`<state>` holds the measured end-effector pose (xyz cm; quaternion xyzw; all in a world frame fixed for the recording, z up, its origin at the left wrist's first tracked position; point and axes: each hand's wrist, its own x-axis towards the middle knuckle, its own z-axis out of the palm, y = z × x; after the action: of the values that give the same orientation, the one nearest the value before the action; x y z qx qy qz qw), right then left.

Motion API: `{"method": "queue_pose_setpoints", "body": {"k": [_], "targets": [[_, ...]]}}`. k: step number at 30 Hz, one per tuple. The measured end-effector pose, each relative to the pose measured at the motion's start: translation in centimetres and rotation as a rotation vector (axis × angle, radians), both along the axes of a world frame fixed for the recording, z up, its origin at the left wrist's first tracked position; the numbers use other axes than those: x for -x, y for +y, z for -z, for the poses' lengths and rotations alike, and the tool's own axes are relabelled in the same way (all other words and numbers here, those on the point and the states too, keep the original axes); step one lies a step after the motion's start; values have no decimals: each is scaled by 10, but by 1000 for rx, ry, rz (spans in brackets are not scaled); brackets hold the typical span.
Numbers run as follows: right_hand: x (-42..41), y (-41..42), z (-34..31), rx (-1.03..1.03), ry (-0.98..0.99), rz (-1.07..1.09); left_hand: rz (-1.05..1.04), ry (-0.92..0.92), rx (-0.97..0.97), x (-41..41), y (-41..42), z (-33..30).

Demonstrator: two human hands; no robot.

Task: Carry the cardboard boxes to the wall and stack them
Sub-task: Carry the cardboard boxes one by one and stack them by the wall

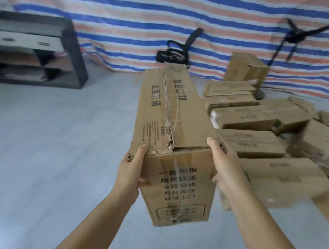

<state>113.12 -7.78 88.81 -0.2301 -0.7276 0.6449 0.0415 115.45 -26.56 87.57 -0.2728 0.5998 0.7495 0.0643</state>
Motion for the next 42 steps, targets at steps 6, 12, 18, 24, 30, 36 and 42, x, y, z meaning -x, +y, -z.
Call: {"method": "queue_pose_setpoints", "body": {"k": [6, 12, 18, 24, 30, 36, 42], "targets": [[11, -196, 34, -11, -77, -301, -266, -99, 27, -40, -181, 17], [4, -383, 50, -50, -116, -651, -608, -150, -33, -97, -337, 27], [-6, -535, 60, -42, -131, -983, -929, -169, -52, -143, -443, 32], [2, -675, 75, 0, -153, -1207, -1142, -178, -23, -154, -547, 46], [27, -826, 76, 37, -195, -1422, -1326, -207, -27, -140, -664, 46], [29, -963, 71, 72, -225, -1599, -1507, -215, -82, -140, -766, 40], [-1, -1083, 80, 65, -267, -1707, -1583, -236, -80, -171, -870, 50]]}}
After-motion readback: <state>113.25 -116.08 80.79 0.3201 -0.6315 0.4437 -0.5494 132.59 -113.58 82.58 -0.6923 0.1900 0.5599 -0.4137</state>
